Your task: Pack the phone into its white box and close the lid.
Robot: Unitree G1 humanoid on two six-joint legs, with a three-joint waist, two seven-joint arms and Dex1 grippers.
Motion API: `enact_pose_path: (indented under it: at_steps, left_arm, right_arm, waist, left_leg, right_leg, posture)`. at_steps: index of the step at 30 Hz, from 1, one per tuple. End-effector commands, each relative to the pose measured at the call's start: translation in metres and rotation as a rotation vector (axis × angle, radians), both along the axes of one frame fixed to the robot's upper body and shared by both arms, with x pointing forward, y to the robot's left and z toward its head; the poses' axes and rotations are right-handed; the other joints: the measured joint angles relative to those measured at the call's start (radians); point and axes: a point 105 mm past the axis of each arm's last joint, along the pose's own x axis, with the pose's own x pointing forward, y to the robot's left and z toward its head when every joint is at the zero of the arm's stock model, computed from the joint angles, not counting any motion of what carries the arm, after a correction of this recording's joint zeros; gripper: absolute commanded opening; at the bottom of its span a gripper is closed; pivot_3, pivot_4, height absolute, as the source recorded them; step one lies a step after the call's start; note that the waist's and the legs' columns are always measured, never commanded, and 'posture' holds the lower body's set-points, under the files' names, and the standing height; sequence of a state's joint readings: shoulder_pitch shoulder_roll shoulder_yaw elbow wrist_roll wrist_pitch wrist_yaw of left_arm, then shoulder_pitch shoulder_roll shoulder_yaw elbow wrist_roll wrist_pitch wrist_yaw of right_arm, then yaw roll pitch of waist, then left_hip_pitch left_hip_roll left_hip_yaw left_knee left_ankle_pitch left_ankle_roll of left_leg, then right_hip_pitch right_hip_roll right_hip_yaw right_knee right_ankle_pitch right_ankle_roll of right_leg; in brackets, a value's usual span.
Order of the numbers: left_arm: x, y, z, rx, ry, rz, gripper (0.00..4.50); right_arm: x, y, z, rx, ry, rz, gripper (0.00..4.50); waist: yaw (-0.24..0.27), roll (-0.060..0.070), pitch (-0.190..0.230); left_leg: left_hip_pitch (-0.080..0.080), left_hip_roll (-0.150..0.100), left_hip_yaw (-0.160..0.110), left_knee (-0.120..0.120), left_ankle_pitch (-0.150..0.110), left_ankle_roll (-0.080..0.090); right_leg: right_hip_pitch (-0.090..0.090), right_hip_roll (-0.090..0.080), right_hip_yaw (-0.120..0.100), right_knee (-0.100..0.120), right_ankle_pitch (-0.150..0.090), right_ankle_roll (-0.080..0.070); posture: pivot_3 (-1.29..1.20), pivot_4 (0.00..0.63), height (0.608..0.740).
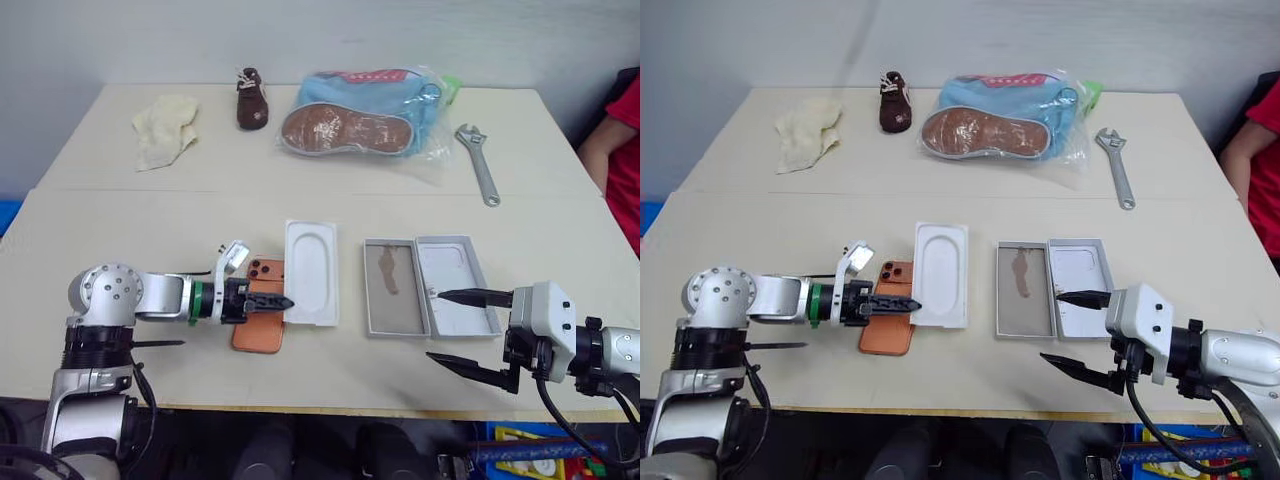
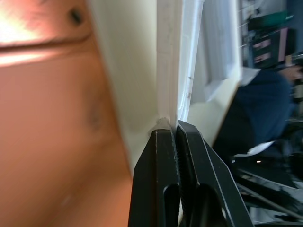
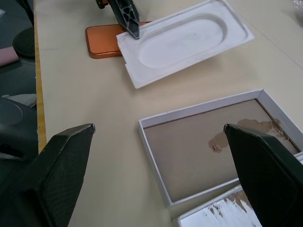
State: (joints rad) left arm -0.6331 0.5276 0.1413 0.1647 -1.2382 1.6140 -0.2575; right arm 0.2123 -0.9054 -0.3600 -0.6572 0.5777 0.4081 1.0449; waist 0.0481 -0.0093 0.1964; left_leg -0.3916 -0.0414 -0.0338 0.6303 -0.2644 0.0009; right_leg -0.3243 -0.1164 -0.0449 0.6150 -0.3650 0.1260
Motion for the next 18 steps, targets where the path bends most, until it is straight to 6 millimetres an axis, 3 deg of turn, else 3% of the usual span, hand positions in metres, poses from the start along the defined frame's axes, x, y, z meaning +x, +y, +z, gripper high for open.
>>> enact_pose_path:
  at_steps: [1,7,13,16,18]
  left_arm:
    - [0.003,-0.017,0.013,-0.059,-0.015,-0.026,0.02]
    - [0.001,-0.005,0.014,-0.078,0.021,-0.007,0.02]
    - [-0.009,0.023,0.028,-0.131,0.03,-0.009,0.02]
    - [-0.016,0.028,0.031,-0.126,0.026,-0.027,0.0]
    - [-0.018,0.03,0.029,-0.11,0.026,-0.026,0.0]
  right_arm:
    - [-0.001,0.003,-0.001,-0.065,-0.038,0.036,4.5]
    - [0.006,0.023,-0.027,-0.148,-0.021,0.093,4.5]
    - [0.034,0.034,-0.058,-0.215,-0.021,0.064,4.5]
    - [0.041,0.037,-0.065,-0.219,-0.021,0.068,3.93]
    - [0.043,0.038,-0.067,-0.222,-0.02,0.077,3.26]
  waist:
    - [0.003,-0.001,0.001]
    - [-0.026,-0.003,0.001]
    - [-0.03,-0.005,0.002]
    - [-0.025,-0.005,0.002]
    - [-0.021,-0.005,0.002]
  left_leg:
    - [-0.001,0.0,0.0,0.0,0.0,0.0]
    - [0.0,0.004,0.002,-0.001,0.002,0.003]
    - [0.001,0.004,0.004,-0.001,0.002,0.002]
    - [0.001,0.003,0.005,-0.001,0.002,0.002]
    - [0.001,0.002,0.004,-0.001,0.002,0.002]
  right_leg:
    - [0.0,0.0,0.0,-0.001,0.0,0.0]
    - [-0.002,0.003,-0.003,-0.002,0.0,0.0]
    - [-0.004,0.003,-0.002,0.003,0.0,0.0]
    - [-0.004,0.002,-0.001,0.003,-0.001,-0.001]
    - [-0.004,0.001,-0.001,0.003,-0.001,-0.001]
  posture:
    - [0.0,0.15,0.74]
    - [0.0,0.15,0.74]
    - [0.0,0.15,0.74]
    - [0.0,0.15,0.74]
    - [0.0,0.15,0.74]
